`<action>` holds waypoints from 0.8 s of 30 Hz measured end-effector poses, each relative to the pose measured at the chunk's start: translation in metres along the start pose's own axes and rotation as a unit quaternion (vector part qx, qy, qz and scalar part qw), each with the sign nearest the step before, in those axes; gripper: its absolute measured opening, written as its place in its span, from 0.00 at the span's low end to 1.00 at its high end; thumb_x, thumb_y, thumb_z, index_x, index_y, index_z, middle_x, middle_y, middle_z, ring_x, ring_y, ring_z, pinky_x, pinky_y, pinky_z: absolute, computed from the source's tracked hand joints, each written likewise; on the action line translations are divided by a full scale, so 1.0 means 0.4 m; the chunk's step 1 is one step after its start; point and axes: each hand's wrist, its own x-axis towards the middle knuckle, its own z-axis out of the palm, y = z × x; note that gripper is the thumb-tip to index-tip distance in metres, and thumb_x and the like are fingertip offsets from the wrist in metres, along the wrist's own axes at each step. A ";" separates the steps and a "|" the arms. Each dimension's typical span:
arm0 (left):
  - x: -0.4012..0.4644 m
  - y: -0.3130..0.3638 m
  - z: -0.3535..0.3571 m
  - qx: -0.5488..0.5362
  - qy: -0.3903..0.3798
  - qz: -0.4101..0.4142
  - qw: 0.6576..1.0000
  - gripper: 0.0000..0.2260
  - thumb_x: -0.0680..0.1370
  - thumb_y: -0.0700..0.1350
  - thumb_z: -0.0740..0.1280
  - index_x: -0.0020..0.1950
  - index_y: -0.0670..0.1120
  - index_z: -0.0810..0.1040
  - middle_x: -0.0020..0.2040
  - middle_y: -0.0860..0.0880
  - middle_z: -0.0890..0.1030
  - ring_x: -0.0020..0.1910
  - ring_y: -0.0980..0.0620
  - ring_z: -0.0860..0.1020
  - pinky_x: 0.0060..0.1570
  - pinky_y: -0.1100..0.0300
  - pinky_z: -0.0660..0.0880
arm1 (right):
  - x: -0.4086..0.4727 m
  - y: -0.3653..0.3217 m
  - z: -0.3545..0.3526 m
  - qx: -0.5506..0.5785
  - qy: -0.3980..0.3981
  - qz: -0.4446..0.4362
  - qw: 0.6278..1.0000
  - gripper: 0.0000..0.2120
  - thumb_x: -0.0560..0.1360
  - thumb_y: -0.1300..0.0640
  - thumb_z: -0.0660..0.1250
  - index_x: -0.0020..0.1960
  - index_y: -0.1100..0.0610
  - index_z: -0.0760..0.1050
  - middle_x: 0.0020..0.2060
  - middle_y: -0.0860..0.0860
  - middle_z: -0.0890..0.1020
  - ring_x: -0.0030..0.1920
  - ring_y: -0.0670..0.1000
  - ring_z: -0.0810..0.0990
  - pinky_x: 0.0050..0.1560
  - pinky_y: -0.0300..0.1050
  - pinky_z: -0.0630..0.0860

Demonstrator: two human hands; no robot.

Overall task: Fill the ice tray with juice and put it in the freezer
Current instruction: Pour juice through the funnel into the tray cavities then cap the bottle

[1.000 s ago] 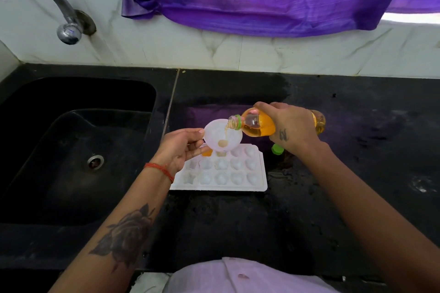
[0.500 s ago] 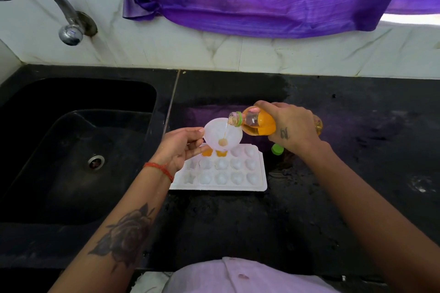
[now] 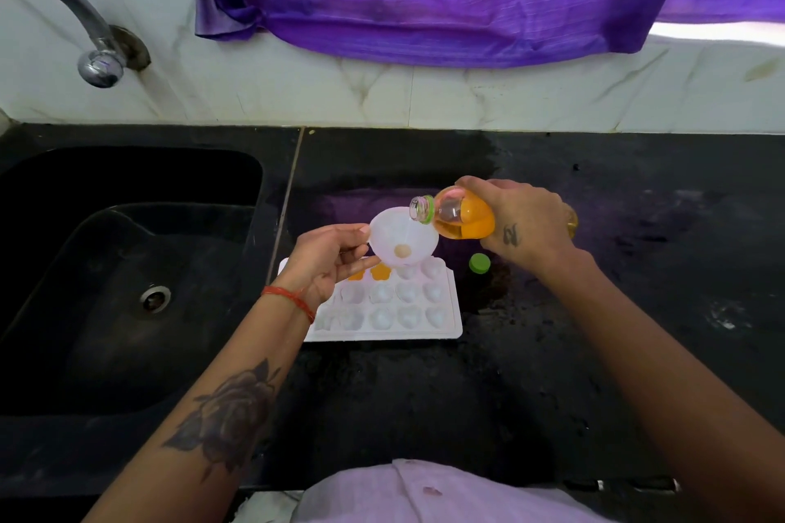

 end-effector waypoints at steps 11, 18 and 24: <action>0.008 -0.007 0.012 0.012 0.006 -0.006 1.000 0.06 0.74 0.34 0.68 0.50 0.37 0.81 0.40 0.43 0.81 0.29 0.57 0.78 0.32 0.59 0.81 | -0.007 0.016 0.007 -0.042 0.006 -0.017 0.999 0.33 0.69 0.57 0.73 0.70 0.46 0.63 0.58 0.52 0.79 0.55 0.57 0.79 0.46 0.47 0.76; 0.006 -0.007 0.009 0.014 0.000 -0.004 1.000 0.07 0.74 0.34 0.68 0.51 0.37 0.80 0.42 0.42 0.80 0.32 0.55 0.77 0.35 0.57 0.82 | -0.006 0.016 0.015 -0.040 0.004 -0.011 0.999 0.33 0.69 0.55 0.73 0.69 0.46 0.63 0.58 0.51 0.80 0.55 0.56 0.79 0.45 0.46 0.75; 0.007 -0.004 0.011 0.019 0.003 -0.004 1.000 0.09 0.74 0.35 0.68 0.53 0.36 0.80 0.39 0.43 0.80 0.31 0.56 0.77 0.41 0.54 0.82 | -0.006 0.022 0.019 -0.037 0.012 -0.010 0.999 0.33 0.68 0.56 0.74 0.69 0.45 0.64 0.57 0.51 0.80 0.54 0.56 0.80 0.44 0.46 0.75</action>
